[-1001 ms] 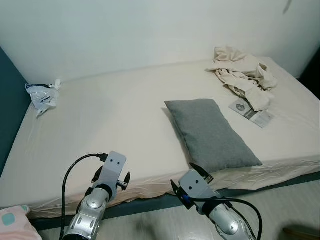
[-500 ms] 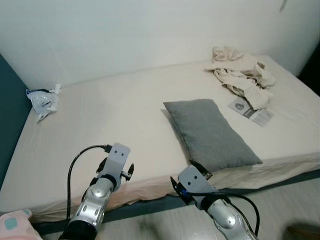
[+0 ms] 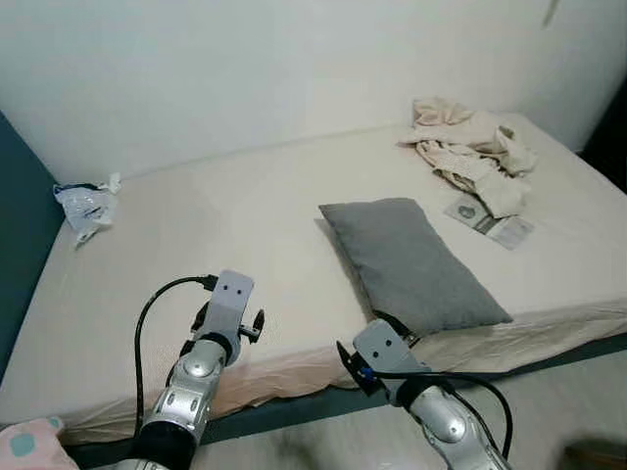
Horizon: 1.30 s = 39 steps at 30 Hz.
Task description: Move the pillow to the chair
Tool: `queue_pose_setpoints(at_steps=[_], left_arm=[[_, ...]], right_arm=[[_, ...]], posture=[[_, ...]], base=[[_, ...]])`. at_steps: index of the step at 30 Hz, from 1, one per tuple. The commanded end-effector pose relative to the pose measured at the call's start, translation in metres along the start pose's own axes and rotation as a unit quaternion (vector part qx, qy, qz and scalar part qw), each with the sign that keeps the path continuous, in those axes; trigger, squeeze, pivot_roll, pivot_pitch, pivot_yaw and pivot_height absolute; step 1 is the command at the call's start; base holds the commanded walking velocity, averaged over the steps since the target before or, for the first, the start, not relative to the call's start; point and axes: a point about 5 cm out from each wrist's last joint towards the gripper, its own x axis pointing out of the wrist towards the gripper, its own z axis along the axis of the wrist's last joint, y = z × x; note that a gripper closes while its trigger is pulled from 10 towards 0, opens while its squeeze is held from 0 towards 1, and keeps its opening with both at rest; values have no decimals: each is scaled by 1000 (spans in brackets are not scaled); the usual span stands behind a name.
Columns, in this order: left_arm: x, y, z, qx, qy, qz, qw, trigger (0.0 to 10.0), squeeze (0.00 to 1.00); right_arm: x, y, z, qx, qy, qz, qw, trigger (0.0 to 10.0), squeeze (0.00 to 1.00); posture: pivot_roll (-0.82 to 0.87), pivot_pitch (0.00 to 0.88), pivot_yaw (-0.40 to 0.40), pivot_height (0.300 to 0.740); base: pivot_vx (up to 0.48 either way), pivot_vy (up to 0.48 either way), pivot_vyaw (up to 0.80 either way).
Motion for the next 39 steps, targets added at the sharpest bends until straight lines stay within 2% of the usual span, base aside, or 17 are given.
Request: queue_pose_setpoints(at_steps=[1,18,33,39], left_arm=[[-5,4,-13,-7,18,11,1000,10000,0],[-4,-11,-16,-9,27,-10,1000,10000,0],[-8,2,-28,-9,46,3,999,10000,0],[-9,1,-33,-6,56,-2,998,10000,0]], right_arm=[[-2,5,-3,8,0,10,1000,10000,0],[-11,6,-8,9,3,7,1000,10000,0],[-10,9,-4,6,2,8,1000,10000,0],[-6,10,-4,7,3,13,1000,10000,0]], posture=[[-113,120,77,740],[-138,107,83,740],[-181,122,102,740],[-189,110,114,740]], base=[[0,0,0],[0,0,0],[0,0,0],[0,0,0]])
